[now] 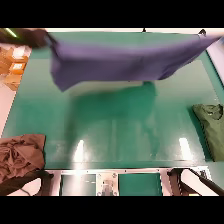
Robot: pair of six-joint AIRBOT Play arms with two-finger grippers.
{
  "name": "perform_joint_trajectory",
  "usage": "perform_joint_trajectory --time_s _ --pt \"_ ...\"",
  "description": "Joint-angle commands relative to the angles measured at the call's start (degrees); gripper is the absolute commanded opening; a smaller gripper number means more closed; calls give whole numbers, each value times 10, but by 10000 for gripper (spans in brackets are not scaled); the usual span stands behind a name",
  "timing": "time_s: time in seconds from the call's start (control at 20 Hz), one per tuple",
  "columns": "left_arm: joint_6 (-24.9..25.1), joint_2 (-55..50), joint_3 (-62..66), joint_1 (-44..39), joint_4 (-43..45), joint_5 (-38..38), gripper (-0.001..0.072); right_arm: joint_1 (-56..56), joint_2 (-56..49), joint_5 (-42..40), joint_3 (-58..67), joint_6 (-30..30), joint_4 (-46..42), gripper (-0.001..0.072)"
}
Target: Fold the shirts.
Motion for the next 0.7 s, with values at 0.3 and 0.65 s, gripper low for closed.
perform_joint_trajectory --time_s 0.3,0.65 --pt "4 124 194 1 18 5 27 -113 106 -71 270 12 22 19" --pt "31 105 38 1 31 41 27 -94 102 -60 145 -6 22 19"
